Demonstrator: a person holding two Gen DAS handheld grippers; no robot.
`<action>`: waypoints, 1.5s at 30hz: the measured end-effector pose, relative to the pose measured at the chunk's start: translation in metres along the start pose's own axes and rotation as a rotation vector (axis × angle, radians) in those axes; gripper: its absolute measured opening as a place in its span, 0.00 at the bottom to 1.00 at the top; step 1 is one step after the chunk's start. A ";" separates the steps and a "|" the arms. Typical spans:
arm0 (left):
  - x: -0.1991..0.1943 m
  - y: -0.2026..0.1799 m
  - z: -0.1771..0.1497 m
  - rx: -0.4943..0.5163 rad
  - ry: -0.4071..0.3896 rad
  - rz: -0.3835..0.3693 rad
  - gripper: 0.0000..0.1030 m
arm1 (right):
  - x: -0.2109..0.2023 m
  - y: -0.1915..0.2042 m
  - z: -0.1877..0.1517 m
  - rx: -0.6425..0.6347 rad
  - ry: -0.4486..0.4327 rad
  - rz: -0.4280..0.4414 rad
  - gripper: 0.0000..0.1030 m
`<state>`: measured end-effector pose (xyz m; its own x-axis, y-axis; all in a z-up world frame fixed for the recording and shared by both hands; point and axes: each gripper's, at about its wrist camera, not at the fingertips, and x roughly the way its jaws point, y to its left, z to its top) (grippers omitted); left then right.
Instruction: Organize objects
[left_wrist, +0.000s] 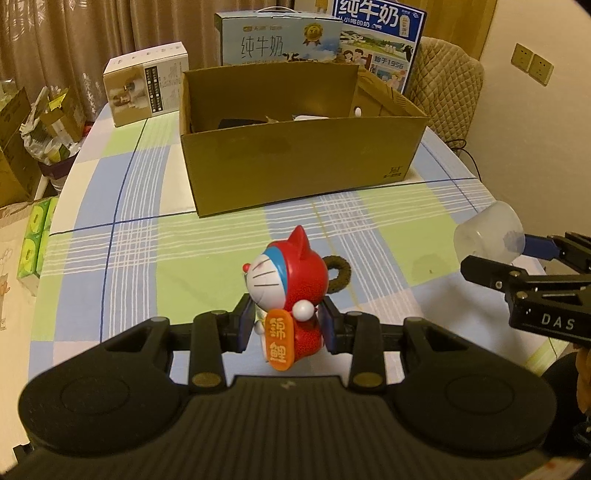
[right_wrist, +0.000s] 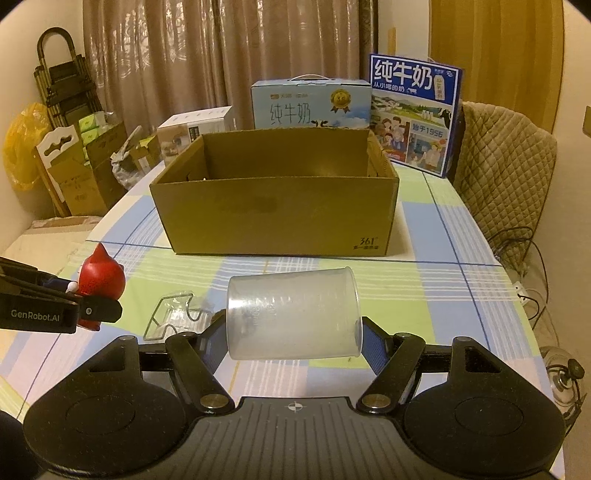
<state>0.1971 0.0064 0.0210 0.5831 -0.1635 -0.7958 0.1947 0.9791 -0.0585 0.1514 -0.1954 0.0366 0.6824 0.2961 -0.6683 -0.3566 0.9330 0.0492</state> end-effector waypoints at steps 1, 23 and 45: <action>0.000 -0.001 0.001 0.001 0.000 -0.001 0.31 | -0.001 0.000 0.001 0.001 0.000 0.000 0.67; 0.006 0.005 0.052 0.012 -0.026 -0.025 0.31 | 0.005 -0.023 0.043 -0.006 -0.027 -0.005 0.67; 0.030 0.026 0.152 0.043 -0.070 -0.023 0.31 | 0.055 -0.036 0.155 -0.020 -0.032 0.033 0.67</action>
<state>0.3396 0.0085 0.0876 0.6315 -0.1951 -0.7504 0.2412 0.9692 -0.0490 0.3005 -0.1809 0.1127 0.6904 0.3332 -0.6421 -0.3917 0.9184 0.0554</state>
